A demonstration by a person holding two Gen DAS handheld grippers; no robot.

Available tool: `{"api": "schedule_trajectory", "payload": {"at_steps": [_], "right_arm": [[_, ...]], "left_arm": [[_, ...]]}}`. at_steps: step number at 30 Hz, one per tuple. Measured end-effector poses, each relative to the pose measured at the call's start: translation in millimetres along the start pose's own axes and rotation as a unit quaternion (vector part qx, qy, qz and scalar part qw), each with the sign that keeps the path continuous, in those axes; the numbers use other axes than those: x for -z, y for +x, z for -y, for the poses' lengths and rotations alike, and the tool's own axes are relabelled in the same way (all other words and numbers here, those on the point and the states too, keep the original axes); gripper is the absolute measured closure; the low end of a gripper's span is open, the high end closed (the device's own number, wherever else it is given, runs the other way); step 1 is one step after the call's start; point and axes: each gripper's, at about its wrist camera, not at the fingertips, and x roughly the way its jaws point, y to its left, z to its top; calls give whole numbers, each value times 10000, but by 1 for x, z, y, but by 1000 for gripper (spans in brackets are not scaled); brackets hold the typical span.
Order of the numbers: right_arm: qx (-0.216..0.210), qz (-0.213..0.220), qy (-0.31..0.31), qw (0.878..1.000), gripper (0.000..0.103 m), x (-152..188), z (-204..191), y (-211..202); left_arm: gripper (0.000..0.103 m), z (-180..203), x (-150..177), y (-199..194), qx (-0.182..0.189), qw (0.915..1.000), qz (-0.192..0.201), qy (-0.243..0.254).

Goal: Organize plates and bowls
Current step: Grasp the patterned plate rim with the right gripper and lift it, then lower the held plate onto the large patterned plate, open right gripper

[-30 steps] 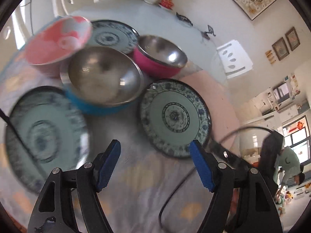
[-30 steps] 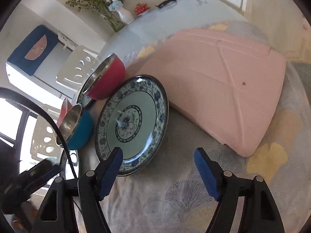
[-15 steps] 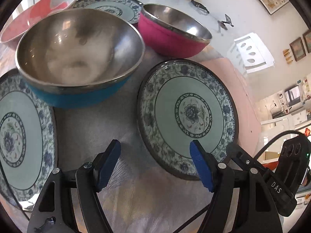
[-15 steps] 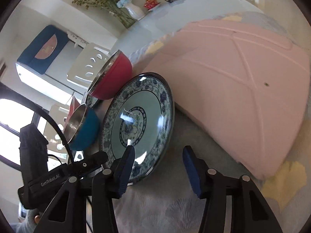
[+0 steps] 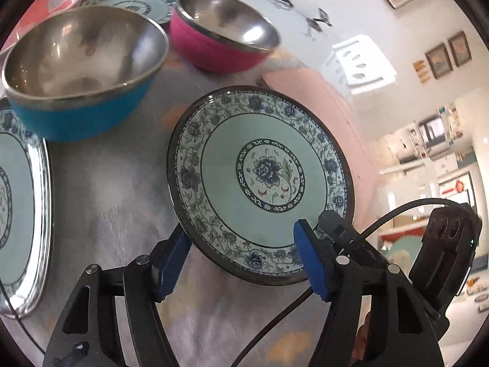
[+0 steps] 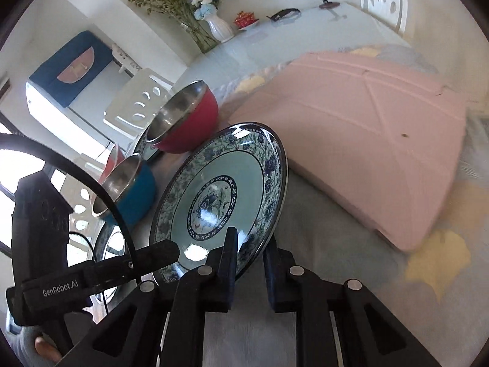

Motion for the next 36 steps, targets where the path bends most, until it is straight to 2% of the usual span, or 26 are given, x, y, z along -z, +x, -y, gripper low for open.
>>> {"api": "schedule_trajectory", "payload": {"at_steps": [7,8,13,20,27,32,36], "right_arm": [[42,316,-99,9994,88,22,-21,-43],[36,980,-610,9933,88,25,-26,-48],[-261,1085,-829,9903,88,42,-64,-56],[-821,757,-1226,9862,88,59,-126,-23],[-1190,131,-1667,9787,88,78,-179,25],[-1005,-236,-1766,9788,87,87,-197,63],[-887,-513,-1449,9841,87,84,-201,85]], "left_arm": [[37,12,21,-40,220,9992,59,320],[37,13,24,-47,219,9991,98,357],[37,0,36,-97,-16,9979,493,424],[37,-55,46,-148,-452,9951,857,-213],[37,-115,60,-168,-795,9881,932,-934],[37,-146,62,-164,-863,9871,841,-1059],[37,-158,60,-153,-896,9884,701,-1009]]}}
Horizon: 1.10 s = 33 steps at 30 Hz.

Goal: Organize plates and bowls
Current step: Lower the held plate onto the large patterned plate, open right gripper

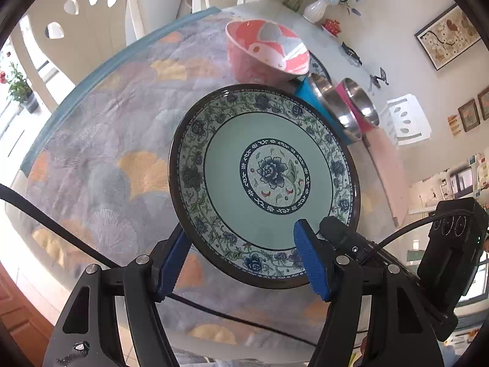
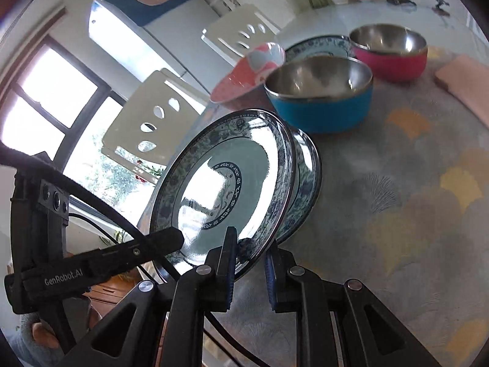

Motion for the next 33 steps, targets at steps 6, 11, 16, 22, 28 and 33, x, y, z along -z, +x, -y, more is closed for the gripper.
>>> {"api": "schedule_trajectory", "payload": {"at_steps": [6,11,16,22,28,33], "right_arm": [[161,-73,-2,9998,87,-3,-2,10],[216,-113,20,9997,87,0,-5,6],[291,-142,13,9995,87,0,-9,5],[311,-337,202,9987,85,-3,-5,8],[756,-429,155,9961,51,-11,-4,3],[829,-203,456,9953,49,-19,10,-20]], "left_arm": [[37,-10,-1,7,31,9999,-118,-1],[37,-9,-3,10,33,9998,-165,58],[37,-6,-2,11,-33,9996,-217,188],[37,-7,-3,9,-48,9995,-232,213],[35,-12,-7,-5,-193,9995,-33,259],[35,-24,-13,-16,-231,9997,54,97]]}}
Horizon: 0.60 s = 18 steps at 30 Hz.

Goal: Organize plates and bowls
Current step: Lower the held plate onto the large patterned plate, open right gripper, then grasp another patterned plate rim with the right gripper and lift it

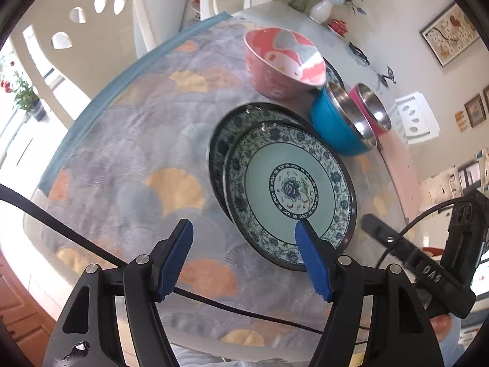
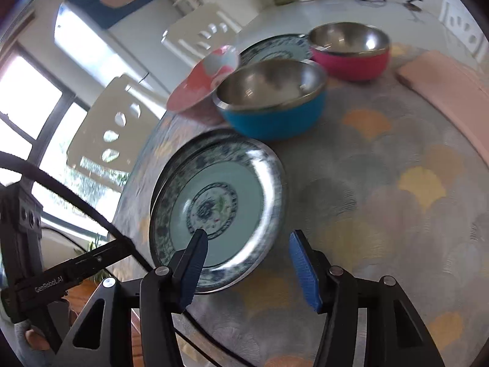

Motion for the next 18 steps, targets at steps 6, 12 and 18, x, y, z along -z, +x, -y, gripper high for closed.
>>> {"api": "schedule_trajectory", "payload": {"at_steps": [6,12,18], "right_arm": [[-15,249,-82,9997,48,-16,5,-29],[-246,-816,61,9963,52,-4,6,14],[-184,-830,-306,9959,58,-7,-21,34]], "left_arm": [[35,-8,-12,-5,19,10000,2,-35],[35,-7,-14,8,63,9997,-155,-170],[35,-5,-16,14,32,9996,-226,-175]]}}
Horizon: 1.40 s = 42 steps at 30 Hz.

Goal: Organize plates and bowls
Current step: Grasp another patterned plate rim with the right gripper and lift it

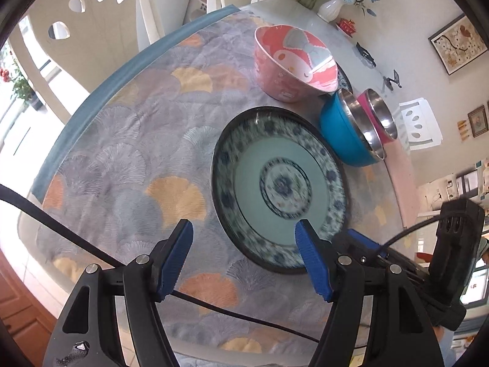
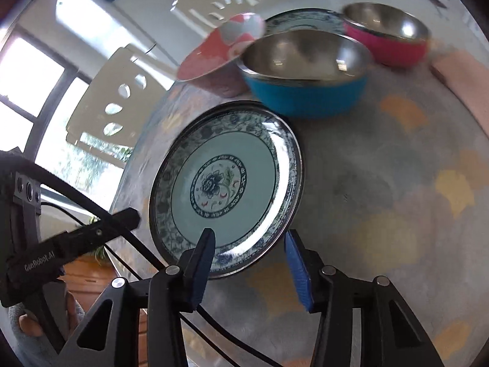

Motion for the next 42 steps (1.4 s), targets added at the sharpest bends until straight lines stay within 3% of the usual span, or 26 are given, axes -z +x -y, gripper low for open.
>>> {"api": "schedule_trajectory", "payload": {"at_steps": [3,7,12,16,19,23,28,36,40,42], "right_arm": [[340,101,-317,9989,58,-9,-6,-9],[204,496,-544,9971,58,-32,-5,-57],[338,1482,-1229,9807,53,-108,-9,-144],[567,1670,-1834,9671,50,-183,-10,-161],[568,1178,-2031,9704,50,-238,11,-129],[547,210,-1713,9835,50,-304,60,-49],[684,-763,-1319,9859,51,-344,120,39],[-105,-1599,-1337,9780,66,-343,150,96],[-737,-1612,-1161,9773,74,-343,159,103],[-836,-1615,-1093,9772,79,-343,163,104]], "left_arm": [[35,-3,-4,-2,7,10000,4,-58],[35,-14,-15,-13,58,9997,87,-231],[35,-17,-45,-37,-11,9992,385,-132],[35,-10,-77,-60,-90,9967,798,151],[35,-7,-103,-68,-285,9939,1027,267],[35,-11,-120,-72,-446,9920,1165,197],[35,-34,-114,-66,-747,9916,1035,-224],[35,-74,-98,-44,-1097,9843,716,-1187],[35,-71,-102,-36,-1083,9841,669,-1239],[35,-67,-107,-32,-1065,9850,641,-1197]]}}
